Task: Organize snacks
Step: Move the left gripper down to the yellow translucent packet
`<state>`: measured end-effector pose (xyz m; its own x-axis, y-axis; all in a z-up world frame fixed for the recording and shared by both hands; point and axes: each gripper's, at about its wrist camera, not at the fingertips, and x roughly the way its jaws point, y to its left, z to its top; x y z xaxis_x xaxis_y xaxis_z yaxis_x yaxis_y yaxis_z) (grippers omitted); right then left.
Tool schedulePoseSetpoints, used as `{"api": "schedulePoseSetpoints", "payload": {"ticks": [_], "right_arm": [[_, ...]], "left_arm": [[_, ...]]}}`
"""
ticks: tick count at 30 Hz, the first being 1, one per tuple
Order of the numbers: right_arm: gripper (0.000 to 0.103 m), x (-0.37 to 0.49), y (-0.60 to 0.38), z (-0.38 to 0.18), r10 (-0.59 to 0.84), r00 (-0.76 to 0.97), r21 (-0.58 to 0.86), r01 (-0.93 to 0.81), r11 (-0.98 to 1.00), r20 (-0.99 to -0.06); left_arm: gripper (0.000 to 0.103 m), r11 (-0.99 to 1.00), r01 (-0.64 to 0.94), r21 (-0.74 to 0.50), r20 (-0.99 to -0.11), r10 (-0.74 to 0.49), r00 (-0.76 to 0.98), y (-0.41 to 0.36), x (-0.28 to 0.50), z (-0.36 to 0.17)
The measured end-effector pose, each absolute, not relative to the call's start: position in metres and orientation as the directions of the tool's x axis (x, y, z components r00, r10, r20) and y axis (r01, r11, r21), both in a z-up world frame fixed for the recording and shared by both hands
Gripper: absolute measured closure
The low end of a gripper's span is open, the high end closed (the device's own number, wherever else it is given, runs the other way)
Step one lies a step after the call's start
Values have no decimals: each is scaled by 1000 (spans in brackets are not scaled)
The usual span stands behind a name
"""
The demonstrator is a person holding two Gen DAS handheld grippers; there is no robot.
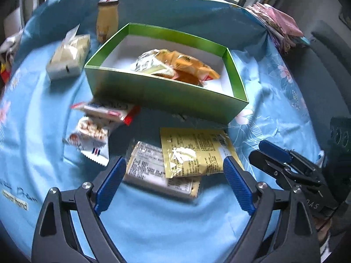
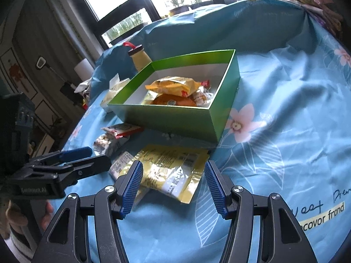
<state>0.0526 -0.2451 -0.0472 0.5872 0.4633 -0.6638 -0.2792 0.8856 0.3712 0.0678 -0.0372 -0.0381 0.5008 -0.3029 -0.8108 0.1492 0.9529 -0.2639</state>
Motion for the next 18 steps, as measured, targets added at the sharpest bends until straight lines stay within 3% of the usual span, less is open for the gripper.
{"api": "schedulePoseSetpoints", "payload": {"ticks": [11, 18], "right_arm": [[44, 56, -263, -68, 508, 546, 473, -217, 854, -666], [44, 60, -271, -83, 542, 518, 527, -193, 828, -662]], "left_arm": [[12, 844, 101, -526, -766, -522, 376, -17, 79, -54], [12, 788, 74, -611, -732, -598, 325, -19, 89, -60]]}}
